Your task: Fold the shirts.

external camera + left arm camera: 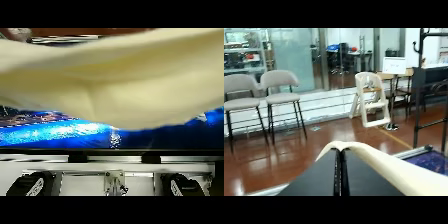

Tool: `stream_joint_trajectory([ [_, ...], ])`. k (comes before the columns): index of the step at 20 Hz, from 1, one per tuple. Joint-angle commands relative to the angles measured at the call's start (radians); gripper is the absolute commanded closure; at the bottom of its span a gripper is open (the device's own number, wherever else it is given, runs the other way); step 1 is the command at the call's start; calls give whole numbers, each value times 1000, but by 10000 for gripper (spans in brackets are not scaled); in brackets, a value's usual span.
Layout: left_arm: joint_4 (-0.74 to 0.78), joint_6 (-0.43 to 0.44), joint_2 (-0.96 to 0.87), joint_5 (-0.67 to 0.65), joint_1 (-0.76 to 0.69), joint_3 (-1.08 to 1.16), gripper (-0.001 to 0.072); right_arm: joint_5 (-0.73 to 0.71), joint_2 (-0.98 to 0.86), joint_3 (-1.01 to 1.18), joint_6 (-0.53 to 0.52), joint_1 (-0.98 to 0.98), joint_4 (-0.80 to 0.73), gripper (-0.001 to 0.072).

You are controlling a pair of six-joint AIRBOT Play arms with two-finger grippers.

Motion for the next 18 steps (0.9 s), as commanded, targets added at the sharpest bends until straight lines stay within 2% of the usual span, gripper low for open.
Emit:
stream_joint_trajectory([
  [1, 190, -75, 14, -150, 1, -21, 678, -136, -27, 14, 57, 1, -140, 638],
  [4, 251, -78, 8, -231, 1, -172, 677, -349, -138, 14, 58, 1, -195, 638],
  [7, 255, -77, -24, -225, 1, -396, 677, -548, -339, 12, 58, 2, -190, 638],
  [9, 293, -74, -82, -171, 1, -517, 677, -600, -488, -11, 66, 1, -188, 638],
  [12, 342, -66, -243, 1, 5, -586, 677, -583, -720, -64, 129, 2, -159, 637],
  [15, 340, -66, -439, 161, 8, -586, 677, -473, -965, -70, 162, 10, -4, 637],
  [18, 330, -69, -607, 183, 8, -586, 676, -342, -1125, -70, 163, 15, 129, 637],
])
